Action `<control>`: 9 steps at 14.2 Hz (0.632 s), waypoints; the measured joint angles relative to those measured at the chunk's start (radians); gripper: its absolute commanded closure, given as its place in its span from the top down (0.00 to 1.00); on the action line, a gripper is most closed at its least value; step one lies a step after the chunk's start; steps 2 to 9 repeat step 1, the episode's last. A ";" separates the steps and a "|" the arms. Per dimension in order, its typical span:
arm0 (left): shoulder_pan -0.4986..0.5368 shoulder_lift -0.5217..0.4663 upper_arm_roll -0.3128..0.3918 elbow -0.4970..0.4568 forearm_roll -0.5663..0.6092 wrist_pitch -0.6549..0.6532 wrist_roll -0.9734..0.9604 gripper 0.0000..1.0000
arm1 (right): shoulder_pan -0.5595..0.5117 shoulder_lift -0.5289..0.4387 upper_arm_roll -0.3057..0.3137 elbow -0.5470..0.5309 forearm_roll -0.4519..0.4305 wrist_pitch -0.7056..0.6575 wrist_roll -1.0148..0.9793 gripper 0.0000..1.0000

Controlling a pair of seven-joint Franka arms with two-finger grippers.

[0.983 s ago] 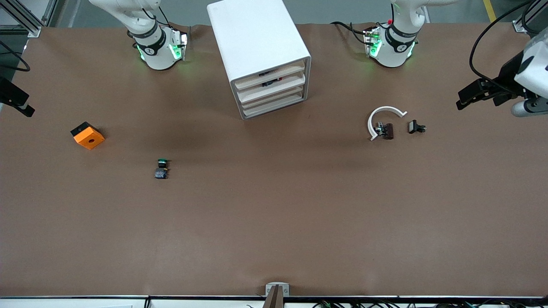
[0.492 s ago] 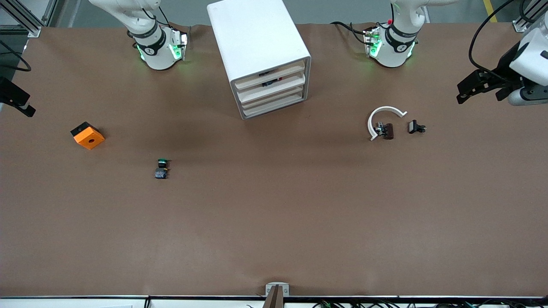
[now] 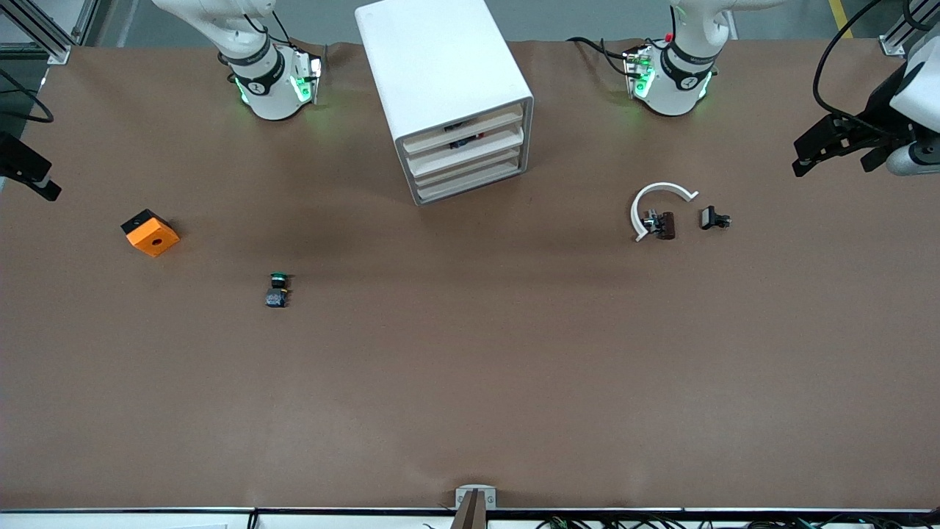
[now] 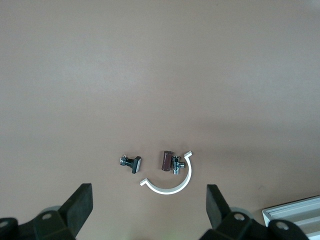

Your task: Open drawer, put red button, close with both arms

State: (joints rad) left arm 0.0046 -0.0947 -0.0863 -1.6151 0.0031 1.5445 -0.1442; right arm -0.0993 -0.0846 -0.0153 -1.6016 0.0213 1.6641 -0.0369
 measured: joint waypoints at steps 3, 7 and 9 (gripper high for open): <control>0.000 0.002 0.000 0.001 0.000 -0.002 0.000 1.00 | 0.000 0.000 0.000 0.000 0.000 0.000 0.000 1.00; 0.000 0.002 0.000 0.001 0.000 -0.002 0.000 1.00 | 0.000 0.000 0.000 0.000 0.000 0.000 0.000 1.00; 0.000 0.002 0.000 0.001 0.000 -0.002 0.000 1.00 | 0.000 0.000 0.000 0.000 0.000 0.000 0.000 1.00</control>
